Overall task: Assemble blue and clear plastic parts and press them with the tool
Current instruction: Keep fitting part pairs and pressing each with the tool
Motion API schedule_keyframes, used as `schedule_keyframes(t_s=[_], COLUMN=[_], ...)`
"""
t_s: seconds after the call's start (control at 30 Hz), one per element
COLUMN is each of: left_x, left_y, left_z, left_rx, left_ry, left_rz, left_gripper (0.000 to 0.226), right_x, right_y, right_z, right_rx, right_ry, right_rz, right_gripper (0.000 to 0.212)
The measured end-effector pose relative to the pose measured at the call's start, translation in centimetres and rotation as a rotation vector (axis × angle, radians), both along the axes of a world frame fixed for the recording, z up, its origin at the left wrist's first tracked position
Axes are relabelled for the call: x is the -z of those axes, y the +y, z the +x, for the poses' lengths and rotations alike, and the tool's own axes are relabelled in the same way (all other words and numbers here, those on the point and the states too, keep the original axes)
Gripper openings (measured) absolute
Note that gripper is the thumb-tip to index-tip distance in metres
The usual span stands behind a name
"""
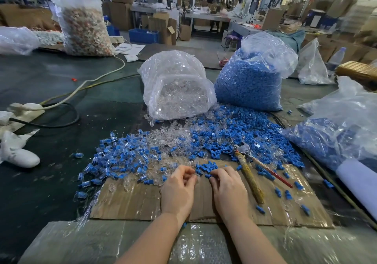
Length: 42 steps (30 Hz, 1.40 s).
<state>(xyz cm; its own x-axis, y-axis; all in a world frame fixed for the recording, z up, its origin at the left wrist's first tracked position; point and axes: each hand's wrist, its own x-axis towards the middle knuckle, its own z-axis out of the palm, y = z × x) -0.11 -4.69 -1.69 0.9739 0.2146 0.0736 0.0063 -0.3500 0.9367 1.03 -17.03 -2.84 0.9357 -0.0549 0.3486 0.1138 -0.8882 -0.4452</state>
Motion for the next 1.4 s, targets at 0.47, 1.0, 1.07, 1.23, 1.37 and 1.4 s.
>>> schedule_keyframes(t_s=[0.47, 1.0, 1.07, 1.23, 1.37, 1.4], left_x=[0.2, 0.2, 0.3, 0.4, 0.4, 0.4], left_y=[0.1, 0.1, 0.1, 0.1, 0.2, 0.2], left_z=[-0.2, -0.3, -0.3, -0.3, -0.3, -0.3], left_rx=[-0.010, -0.027, -0.030, -0.003, 0.030, 0.033], left_ry=[-0.040, -0.057, -0.052, -0.051, -0.074, -0.080], left_rz=[-0.002, 0.020, 0.022, 0.056, 0.115, 0.126], left_gripper=[0.022, 0.015, 0.015, 0.016, 0.014, 0.014], right_x=[-0.3, -0.8, -0.9, -1.0, -1.1, -1.1], right_y=[0.0, 0.2, 0.2, 0.3, 0.3, 0.3], right_z=[-0.5, -1.1, -1.1, -1.3, -1.3, -1.3], right_rx=[-0.027, -0.172, -0.190, -0.215, -0.211, -0.210], right_ry=[-0.046, -0.090, -0.097, -0.102, -0.110, -0.111], right_rz=[0.050, 0.048, 0.040, 0.025, 0.031, 0.037], right_gripper=[0.007, 0.008, 0.008, 0.010, 0.011, 0.011])
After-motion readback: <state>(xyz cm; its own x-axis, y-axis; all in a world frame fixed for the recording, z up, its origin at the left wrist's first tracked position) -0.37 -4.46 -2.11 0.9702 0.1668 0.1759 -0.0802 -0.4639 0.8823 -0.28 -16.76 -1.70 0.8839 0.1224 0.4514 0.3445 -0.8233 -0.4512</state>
